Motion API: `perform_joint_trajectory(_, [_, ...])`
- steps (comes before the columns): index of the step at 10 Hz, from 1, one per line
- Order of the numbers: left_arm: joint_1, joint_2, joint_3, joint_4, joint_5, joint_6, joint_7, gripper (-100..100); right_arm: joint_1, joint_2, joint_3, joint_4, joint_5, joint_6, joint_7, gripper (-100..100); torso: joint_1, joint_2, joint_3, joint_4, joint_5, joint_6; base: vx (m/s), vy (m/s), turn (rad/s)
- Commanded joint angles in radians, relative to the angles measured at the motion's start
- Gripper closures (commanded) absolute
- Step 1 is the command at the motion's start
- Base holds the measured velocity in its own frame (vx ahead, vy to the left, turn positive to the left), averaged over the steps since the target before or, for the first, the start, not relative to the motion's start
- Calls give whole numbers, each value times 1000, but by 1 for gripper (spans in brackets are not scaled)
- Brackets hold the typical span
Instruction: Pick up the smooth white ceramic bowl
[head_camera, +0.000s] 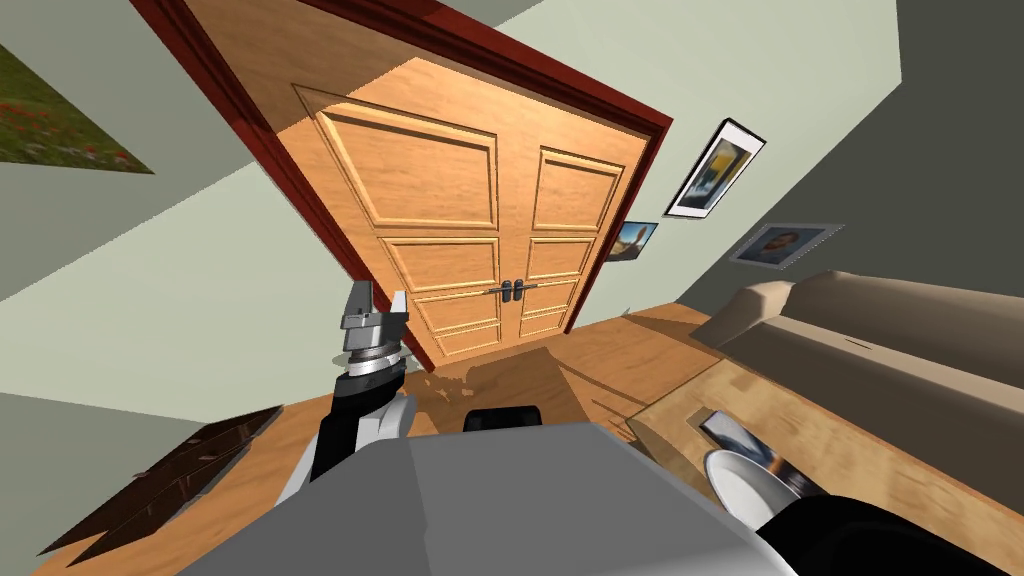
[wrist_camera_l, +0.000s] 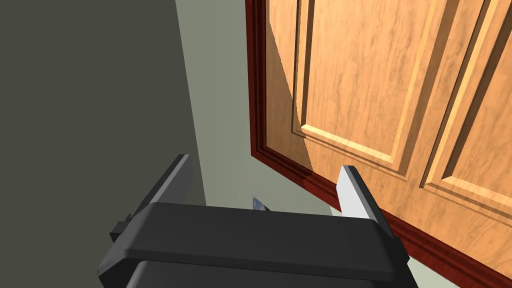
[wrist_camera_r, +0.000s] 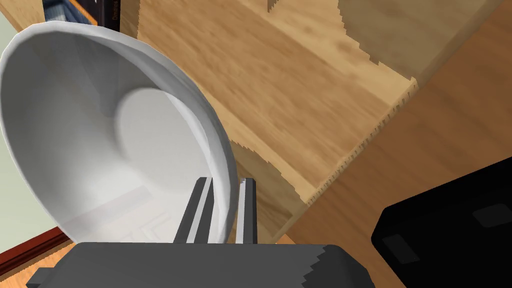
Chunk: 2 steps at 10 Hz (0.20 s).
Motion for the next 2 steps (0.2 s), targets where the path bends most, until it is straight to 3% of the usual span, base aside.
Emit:
perform_joint_trajectory(1, [0, 0, 0, 0, 0, 0, 0, 0, 0, 0, 0, 0, 0, 0, 0, 100, 0, 0, 0, 0, 0, 0, 18, -2, 8])
perform_joint_trajectory(2, [0, 0, 0, 0, 0, 0, 0, 0, 0, 1, 0, -2, 1, 0, 0, 0, 0, 3, 1, 0, 1, 0, 6, -1, 2])
